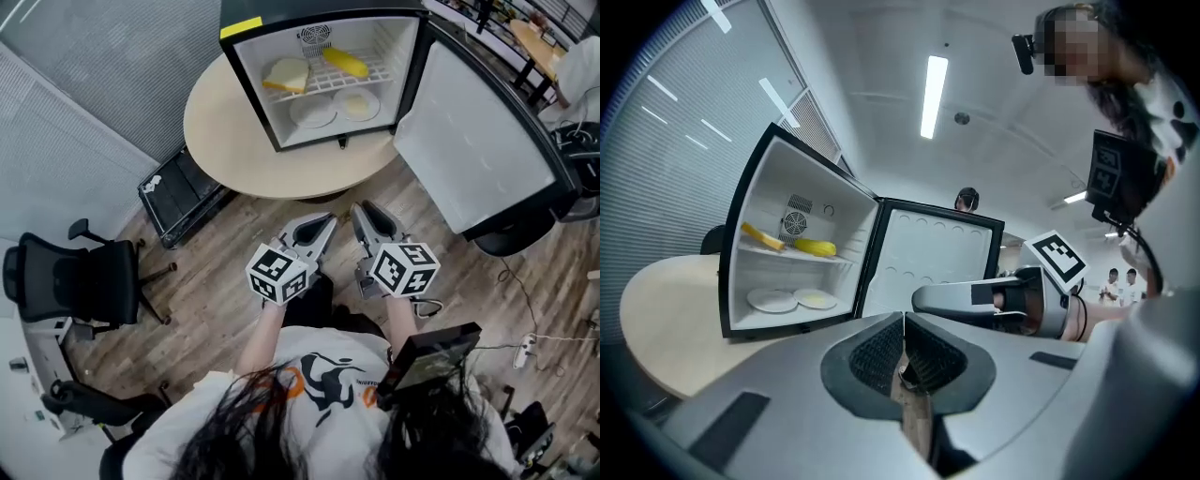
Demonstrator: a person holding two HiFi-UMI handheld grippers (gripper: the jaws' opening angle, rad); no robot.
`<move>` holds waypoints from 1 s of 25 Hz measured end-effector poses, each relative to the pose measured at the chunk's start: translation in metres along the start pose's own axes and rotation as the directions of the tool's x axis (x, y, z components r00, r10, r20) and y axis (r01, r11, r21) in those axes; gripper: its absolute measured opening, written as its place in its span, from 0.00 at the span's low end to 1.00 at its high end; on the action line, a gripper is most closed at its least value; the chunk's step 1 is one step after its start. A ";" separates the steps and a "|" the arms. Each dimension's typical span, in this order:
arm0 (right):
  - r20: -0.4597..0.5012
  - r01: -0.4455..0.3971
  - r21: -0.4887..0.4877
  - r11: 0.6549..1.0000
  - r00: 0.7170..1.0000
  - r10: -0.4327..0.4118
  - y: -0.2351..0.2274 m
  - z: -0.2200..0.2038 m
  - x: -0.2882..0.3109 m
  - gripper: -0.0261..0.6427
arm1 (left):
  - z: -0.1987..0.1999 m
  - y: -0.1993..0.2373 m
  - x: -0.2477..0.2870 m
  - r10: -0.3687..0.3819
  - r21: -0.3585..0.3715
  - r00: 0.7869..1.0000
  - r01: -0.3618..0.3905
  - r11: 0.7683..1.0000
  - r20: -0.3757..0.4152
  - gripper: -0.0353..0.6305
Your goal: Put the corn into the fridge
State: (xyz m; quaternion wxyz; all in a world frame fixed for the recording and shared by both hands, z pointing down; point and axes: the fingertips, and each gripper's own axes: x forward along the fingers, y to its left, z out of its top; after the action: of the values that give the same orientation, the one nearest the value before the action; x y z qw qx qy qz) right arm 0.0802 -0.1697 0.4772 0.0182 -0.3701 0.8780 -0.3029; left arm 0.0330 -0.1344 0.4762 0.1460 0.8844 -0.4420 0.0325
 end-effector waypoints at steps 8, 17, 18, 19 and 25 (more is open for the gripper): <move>0.001 -0.029 -0.001 1.000 1.000 0.029 0.021 -0.009 -0.015 0.17 | 0.001 -0.016 -0.025 0.027 0.024 1.000 -0.027 0.999 0.003 0.07; 0.011 -0.011 0.001 1.000 1.000 0.011 0.034 -0.018 -0.020 0.15 | -0.003 -0.032 -0.042 -0.020 0.053 1.000 0.021 0.998 -0.012 0.07; 0.008 -0.010 0.000 1.000 1.000 0.010 0.038 -0.021 -0.021 0.15 | -0.005 -0.033 -0.047 -0.023 0.055 1.000 0.024 0.998 -0.015 0.07; 0.005 -0.009 -0.001 1.000 1.000 0.009 0.043 -0.024 -0.021 0.15 | -0.006 -0.033 -0.053 -0.024 0.058 1.000 0.025 0.998 -0.018 0.07; -0.017 -0.003 -0.002 1.000 1.000 0.003 0.081 -0.054 -0.026 0.12 | -0.014 -0.028 -0.098 -0.017 0.053 1.000 0.018 0.998 -0.022 0.07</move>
State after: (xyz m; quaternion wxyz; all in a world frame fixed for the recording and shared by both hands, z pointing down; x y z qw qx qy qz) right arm 0.0332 -0.0806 0.4725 0.0108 -0.3664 0.8789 -0.3051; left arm -0.0029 -0.0389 0.4652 0.1271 0.8916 -0.4315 0.0524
